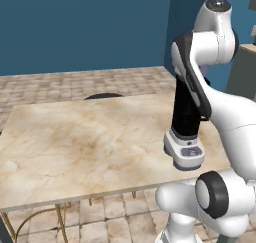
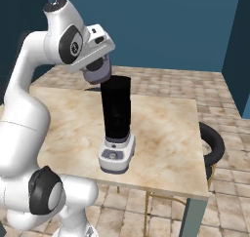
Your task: Close the lid blender by securely placing the lid on top.
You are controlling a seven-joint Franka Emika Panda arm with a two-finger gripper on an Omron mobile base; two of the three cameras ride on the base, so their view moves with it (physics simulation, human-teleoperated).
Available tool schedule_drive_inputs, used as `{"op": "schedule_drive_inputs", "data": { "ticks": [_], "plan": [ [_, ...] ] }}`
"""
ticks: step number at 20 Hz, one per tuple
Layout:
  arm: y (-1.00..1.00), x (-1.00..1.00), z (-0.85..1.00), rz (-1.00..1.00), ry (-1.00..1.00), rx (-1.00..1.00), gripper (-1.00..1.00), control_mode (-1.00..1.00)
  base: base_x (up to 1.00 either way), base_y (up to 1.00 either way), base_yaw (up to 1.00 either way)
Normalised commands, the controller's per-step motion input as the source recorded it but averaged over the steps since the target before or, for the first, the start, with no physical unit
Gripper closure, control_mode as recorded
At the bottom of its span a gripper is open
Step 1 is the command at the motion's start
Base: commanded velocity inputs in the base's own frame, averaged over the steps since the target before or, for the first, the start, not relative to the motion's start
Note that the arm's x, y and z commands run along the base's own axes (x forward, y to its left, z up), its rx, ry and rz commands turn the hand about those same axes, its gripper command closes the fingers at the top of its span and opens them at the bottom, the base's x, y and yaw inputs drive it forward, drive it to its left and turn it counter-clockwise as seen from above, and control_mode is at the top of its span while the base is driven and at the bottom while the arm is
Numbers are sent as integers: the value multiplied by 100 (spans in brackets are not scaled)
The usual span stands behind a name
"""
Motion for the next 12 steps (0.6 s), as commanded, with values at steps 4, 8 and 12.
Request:
{"op": "schedule_drive_inputs", "data": {
  "ticks": [4,8,12],
  "plan": [
    [-31,25,3,0,1,0,100,-100,0,0,0],
    [-12,27,0,-4,3,0,100,-100,0,0,0],
    [-10,26,0,-7,4,0,100,-100,0,0,0]
  ]
}}
